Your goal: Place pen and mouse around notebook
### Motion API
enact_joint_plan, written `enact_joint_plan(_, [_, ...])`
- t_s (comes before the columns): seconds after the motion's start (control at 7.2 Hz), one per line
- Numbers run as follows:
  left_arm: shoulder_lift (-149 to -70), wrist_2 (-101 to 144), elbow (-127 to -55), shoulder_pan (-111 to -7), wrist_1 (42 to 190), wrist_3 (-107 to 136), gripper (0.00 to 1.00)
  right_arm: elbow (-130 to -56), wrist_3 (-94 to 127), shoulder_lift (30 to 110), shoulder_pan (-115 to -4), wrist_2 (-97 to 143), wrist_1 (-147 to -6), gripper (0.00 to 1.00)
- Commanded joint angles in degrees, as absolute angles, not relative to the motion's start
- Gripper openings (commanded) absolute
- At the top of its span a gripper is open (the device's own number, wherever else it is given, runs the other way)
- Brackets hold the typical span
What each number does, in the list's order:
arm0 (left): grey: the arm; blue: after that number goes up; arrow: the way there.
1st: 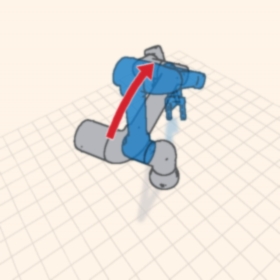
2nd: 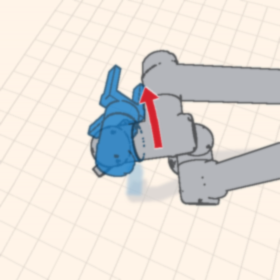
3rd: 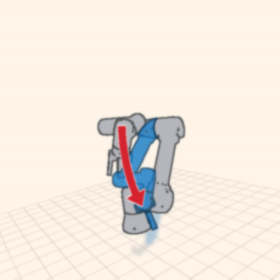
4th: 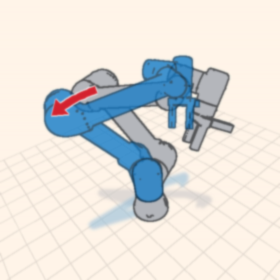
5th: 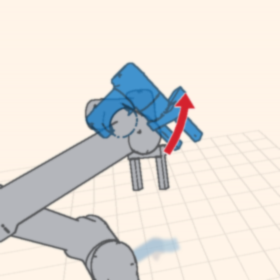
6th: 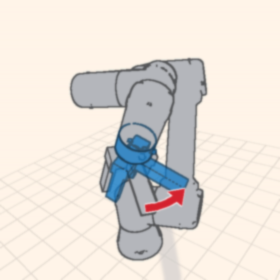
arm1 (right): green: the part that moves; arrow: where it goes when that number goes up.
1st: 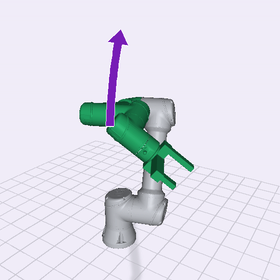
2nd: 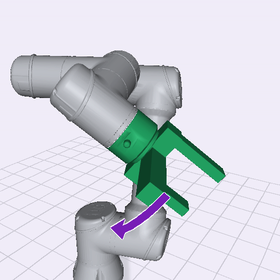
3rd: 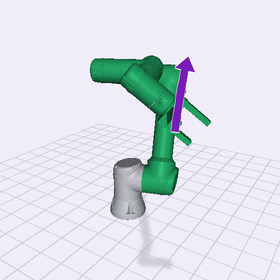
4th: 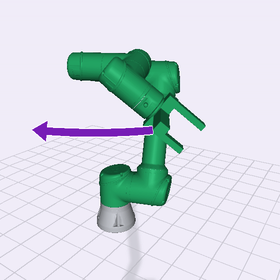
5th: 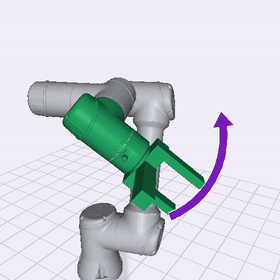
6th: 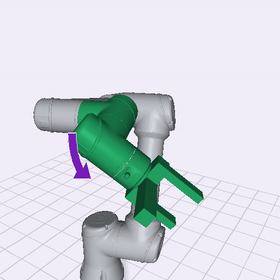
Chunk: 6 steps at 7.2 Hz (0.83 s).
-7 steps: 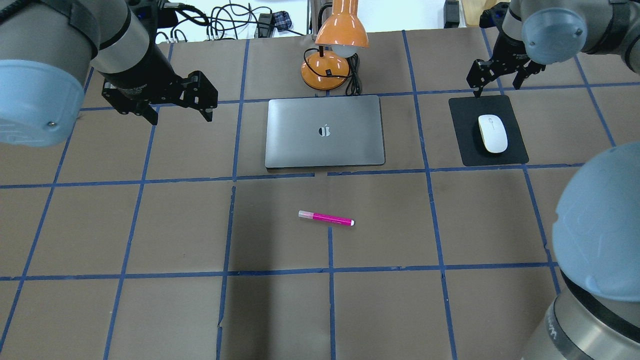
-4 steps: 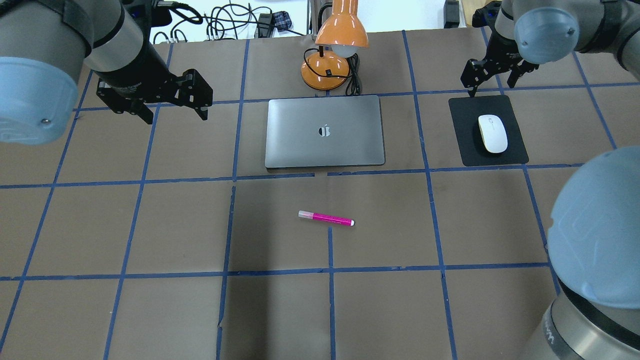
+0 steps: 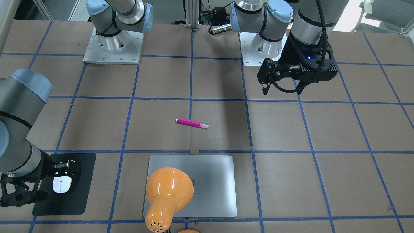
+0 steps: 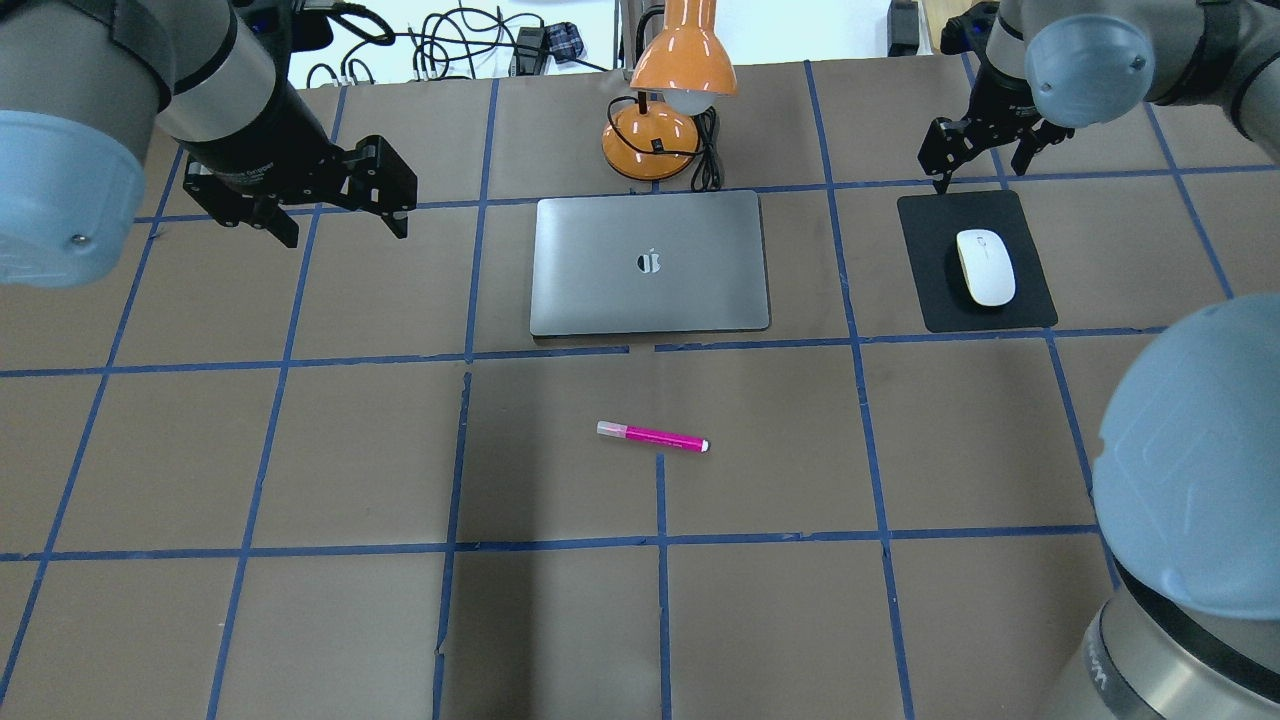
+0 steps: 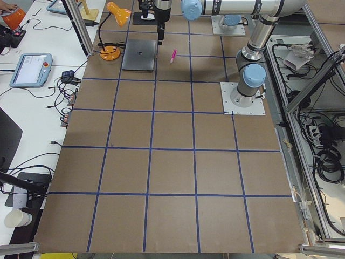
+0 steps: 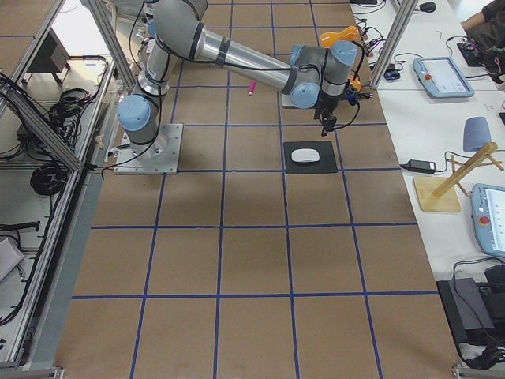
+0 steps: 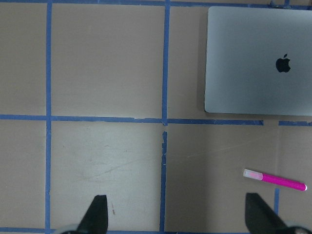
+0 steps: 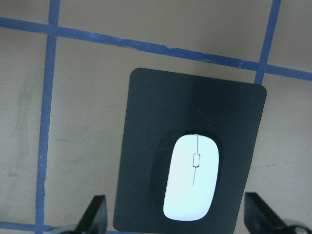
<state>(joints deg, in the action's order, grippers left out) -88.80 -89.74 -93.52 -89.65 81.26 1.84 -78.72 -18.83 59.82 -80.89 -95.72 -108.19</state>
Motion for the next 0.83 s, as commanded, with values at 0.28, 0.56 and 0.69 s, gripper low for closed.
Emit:
enact_joint_plan(0.28, [-88.59, -89.82, -93.52, -89.65, 81.39, 1.85, 1.00, -78.66, -18.90, 59.76, -81.04, -95.89, -108.28, 1.00])
enact_joint_plan(0.56, [-88.59, -89.82, -93.51, -89.65, 81.65, 2.19, 1.00, -78.49, -18.90, 59.77, -81.04, -97.65, -108.37, 1.00])
enact_joint_plan(0.69, [-88.59, -89.82, -93.52, -89.65, 81.65, 2.11, 1.00, -77.70, -18.90, 59.77, -81.04, -97.73, -108.28, 1.00])
